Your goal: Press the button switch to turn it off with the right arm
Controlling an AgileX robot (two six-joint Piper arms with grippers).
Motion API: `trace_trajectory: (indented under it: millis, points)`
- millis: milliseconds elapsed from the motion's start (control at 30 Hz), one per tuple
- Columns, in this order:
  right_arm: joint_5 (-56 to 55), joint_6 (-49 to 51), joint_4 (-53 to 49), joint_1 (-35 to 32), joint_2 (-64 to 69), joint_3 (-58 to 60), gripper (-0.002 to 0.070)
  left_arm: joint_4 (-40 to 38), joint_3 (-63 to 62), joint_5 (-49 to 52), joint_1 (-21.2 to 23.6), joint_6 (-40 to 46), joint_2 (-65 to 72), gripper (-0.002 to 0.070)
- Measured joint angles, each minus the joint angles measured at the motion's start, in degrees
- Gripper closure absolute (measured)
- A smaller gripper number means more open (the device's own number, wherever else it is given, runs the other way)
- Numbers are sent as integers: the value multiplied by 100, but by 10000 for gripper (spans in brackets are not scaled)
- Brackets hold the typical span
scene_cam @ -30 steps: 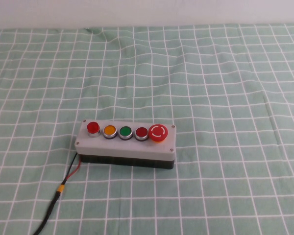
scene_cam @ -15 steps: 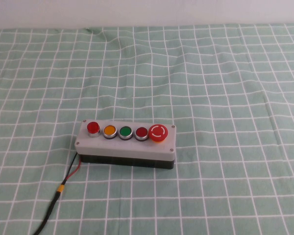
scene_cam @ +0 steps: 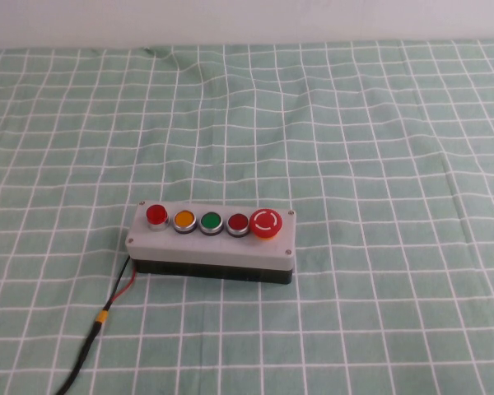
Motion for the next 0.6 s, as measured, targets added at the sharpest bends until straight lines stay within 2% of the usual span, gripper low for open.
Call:
trace_trajectory:
  millis: [100,233,600]
  points:
    - [-750,0,347,-339,-69,667,692,0,0,0,0,0,0,678]
    - [-1195,0,816,-592,-69,1387,692,0,0,0,0,0,0,678]
    - [-718,0,1014,-668,-69,1576,692,0,0,0,0,0,0,678]
